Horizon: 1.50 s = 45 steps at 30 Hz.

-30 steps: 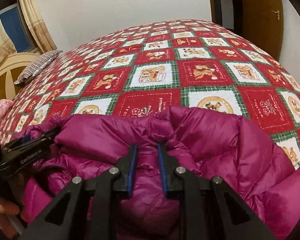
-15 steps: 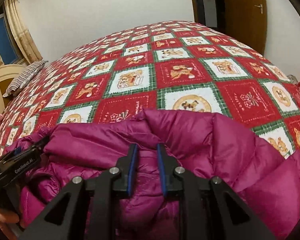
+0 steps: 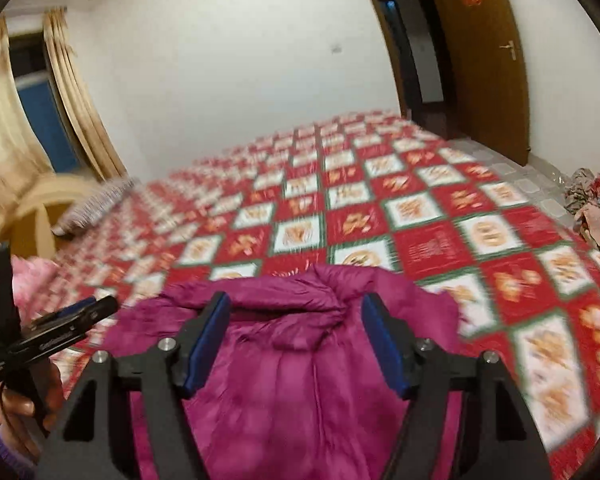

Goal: Fold large clothes

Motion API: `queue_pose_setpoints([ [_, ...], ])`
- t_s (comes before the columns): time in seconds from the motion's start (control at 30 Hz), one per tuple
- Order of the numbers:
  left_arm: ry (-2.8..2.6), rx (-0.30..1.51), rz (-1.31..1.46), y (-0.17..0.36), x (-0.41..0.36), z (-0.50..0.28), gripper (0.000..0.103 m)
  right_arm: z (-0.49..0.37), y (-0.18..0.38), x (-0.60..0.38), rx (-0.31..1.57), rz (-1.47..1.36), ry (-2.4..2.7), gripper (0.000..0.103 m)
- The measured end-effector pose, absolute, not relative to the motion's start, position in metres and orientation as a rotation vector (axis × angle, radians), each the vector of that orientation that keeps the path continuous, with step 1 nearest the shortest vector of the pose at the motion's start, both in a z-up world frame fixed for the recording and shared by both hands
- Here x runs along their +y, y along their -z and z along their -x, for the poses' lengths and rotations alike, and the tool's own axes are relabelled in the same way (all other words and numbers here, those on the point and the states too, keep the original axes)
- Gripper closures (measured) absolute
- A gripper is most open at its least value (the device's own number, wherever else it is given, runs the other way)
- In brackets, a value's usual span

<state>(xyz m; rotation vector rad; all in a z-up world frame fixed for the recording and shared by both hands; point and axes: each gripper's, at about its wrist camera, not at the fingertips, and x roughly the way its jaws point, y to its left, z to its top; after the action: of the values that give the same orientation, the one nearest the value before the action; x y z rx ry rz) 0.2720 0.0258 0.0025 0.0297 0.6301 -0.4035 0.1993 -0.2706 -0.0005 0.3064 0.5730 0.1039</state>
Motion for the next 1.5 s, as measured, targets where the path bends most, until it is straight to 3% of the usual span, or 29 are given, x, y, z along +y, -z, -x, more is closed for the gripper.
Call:
queue_pose_setpoints([
  [0.23,0.466,0.568,-0.089,-0.042,0.123,-0.147,0.019,-0.05,-0.054,-0.31,0.533,-0.234,-0.066,0.024],
  [0.4,0.456,0.622,-0.128,-0.014,0.163,-0.072,0.016,0.029,-0.048,-0.323,0.608,-0.167,-0.029,0.02],
  [0.83,0.409,0.885,-0.01,0.12,0.165,-0.009,0.016,0.081,0.103,-0.31,0.935,-0.232,-0.035,0.022],
  [1.0,0.375,0.981,0.056,0.147,0.173,-0.013,0.016,0.076,0.142,-0.31,1.016,-0.252,-0.033,0.025],
  [1.13,0.413,0.947,0.087,0.148,0.173,-0.007,0.016,0.077,0.153,-0.302,1.042,-0.234,-0.06,0.028],
  [1.2,0.427,0.938,0.077,0.148,0.17,-0.004,0.023,0.076,0.153,-0.299,1.05,-0.212,-0.073,0.038],
  [1.23,0.436,0.934,0.069,0.148,0.169,-0.003,0.043,0.076,0.153,-0.298,1.056,-0.208,-0.083,0.042],
  [1.27,0.431,0.936,0.062,0.149,0.168,-0.003,0.056,0.076,0.152,-0.297,1.061,-0.21,-0.102,0.057],
  [1.3,0.425,0.933,0.063,0.149,0.169,-0.003,0.061,0.076,0.151,-0.297,1.066,-0.223,-0.127,0.071],
  [1.37,0.44,0.932,0.107,0.149,0.175,-0.002,0.083,0.076,0.15,-0.295,1.065,-0.236,-0.142,0.081],
  [1.43,0.468,0.942,0.167,0.148,0.181,-0.005,0.093,0.077,0.149,-0.293,1.063,-0.251,-0.159,0.086],
  [1.5,0.483,0.932,0.195,0.144,0.183,-0.005,0.096,0.079,0.145,-0.291,1.049,-0.271,-0.169,0.089],
])
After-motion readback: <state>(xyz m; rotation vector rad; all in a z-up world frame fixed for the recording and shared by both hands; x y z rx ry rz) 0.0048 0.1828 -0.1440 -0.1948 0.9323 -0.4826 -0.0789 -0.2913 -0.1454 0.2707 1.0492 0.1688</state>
